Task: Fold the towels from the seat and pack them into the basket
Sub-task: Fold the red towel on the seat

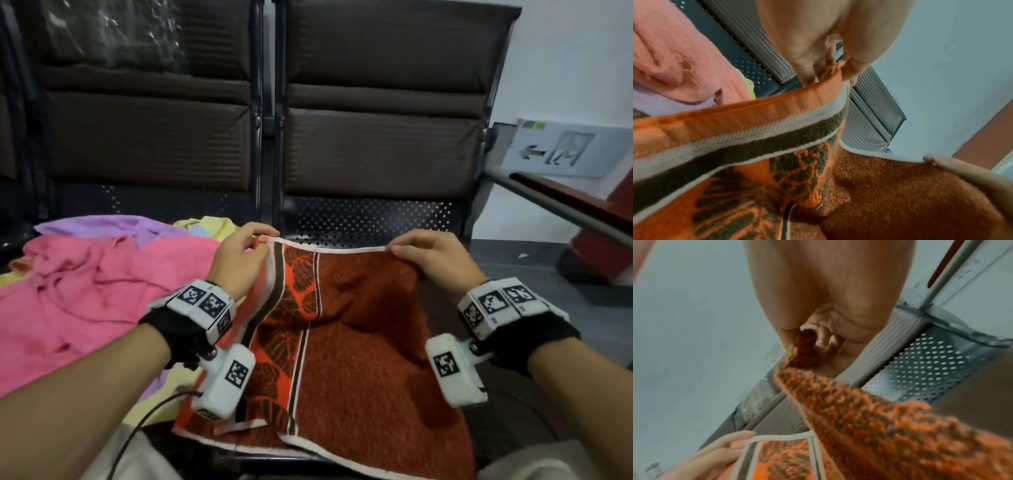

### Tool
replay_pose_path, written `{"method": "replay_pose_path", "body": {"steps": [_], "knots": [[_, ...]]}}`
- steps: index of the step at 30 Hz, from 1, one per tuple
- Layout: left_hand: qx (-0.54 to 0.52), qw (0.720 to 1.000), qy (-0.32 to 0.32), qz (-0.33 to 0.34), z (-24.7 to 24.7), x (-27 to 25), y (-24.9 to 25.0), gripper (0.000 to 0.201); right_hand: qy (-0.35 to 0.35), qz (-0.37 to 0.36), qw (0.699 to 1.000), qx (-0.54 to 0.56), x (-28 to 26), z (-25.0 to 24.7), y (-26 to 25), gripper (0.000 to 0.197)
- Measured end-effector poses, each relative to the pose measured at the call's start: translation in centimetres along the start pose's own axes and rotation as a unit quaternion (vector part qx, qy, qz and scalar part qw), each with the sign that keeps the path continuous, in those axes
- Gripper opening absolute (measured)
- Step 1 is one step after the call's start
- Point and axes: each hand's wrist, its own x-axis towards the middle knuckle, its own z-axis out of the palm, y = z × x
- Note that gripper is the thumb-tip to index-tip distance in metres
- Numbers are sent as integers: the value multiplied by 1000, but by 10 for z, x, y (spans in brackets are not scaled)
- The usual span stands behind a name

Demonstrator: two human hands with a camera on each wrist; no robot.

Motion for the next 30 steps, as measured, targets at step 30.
{"method": "replay_pose_path", "body": {"steps": [30], "knots": [[-210, 942, -206, -162, 18, -45, 44, 22, -102, -174, 964, -171, -24, 71, -27, 13]]}}
